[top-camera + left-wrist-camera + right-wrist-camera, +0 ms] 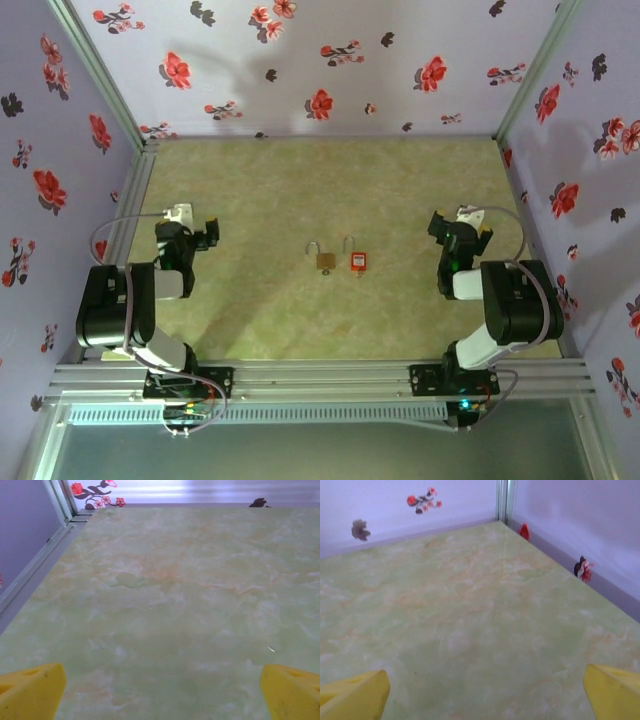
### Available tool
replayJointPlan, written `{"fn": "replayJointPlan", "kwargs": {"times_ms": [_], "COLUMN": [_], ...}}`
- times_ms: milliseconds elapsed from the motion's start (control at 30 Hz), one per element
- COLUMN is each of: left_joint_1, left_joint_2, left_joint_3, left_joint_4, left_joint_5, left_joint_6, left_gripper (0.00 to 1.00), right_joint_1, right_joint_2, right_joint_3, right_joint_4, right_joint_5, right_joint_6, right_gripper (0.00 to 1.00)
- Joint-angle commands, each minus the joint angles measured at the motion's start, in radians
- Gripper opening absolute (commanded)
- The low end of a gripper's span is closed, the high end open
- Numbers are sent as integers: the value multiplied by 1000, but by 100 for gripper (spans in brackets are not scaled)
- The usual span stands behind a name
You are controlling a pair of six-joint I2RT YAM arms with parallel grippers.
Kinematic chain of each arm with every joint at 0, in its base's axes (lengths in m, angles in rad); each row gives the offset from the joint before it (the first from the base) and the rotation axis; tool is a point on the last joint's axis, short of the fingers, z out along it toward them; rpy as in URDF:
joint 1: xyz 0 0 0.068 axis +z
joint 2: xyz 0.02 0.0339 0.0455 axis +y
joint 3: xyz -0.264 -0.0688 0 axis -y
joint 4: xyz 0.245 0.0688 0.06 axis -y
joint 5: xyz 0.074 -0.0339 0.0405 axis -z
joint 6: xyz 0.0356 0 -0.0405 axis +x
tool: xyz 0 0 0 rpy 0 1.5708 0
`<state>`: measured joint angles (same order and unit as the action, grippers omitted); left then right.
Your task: Unlock with the key
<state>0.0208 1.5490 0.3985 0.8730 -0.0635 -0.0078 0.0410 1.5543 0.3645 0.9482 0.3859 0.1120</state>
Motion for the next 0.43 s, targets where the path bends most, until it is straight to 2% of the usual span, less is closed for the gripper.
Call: {"fn": "replayJointPlan", "kwargs": {"times_ms": [0, 400], "left_joint_1": [3, 2], "left_joint_2": [-6, -9], "left_joint_3": [2, -4], "left_joint_4": [-6, 2], "left_joint_5": [22, 22], "left_joint_6": [-12, -12], "left_gripper": [100, 100], "right_joint_1": [0, 8], "right_joint_2": [7, 1], "right_joint_3": [-7, 0], "right_joint_4": [0, -25], "right_joint_5": [-7, 3], "right_joint_6": [10, 9], "right_gripper": [99, 99]}}
